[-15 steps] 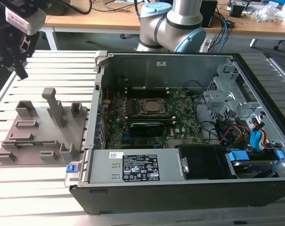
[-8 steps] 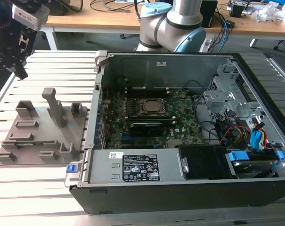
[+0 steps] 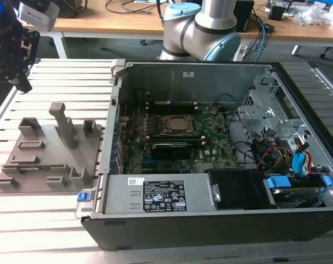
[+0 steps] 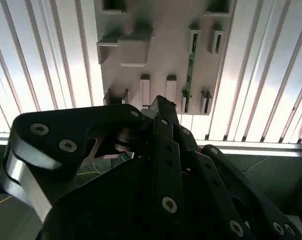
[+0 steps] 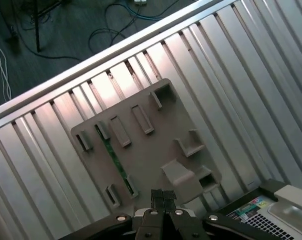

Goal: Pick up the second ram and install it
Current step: 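Pick up the second ram and move it above second insertion slot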

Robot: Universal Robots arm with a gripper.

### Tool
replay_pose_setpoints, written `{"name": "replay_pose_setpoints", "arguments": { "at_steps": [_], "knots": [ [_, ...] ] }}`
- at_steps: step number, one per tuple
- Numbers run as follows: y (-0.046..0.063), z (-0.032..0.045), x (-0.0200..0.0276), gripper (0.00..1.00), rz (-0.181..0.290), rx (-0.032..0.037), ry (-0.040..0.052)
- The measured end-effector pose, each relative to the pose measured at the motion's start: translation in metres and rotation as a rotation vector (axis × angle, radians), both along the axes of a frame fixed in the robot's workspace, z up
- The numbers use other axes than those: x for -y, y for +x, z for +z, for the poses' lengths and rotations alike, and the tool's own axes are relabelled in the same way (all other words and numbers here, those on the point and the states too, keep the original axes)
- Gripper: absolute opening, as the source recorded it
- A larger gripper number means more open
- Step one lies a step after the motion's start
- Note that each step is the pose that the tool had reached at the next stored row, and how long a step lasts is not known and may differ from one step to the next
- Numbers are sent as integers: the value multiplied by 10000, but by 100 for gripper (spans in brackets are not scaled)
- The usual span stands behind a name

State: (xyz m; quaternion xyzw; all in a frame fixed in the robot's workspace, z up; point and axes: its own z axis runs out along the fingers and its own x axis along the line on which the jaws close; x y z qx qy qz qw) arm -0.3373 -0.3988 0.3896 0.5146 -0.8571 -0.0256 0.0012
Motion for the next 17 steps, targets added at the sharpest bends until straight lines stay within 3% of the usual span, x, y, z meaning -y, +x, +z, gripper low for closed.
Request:
{"name": "replay_pose_setpoints", "arguments": {
  "at_steps": [4,17],
  "knots": [
    [0,0,0,11,948,-1,0],
    [0,0,0,11,3379,-1,0]
  ]
}}
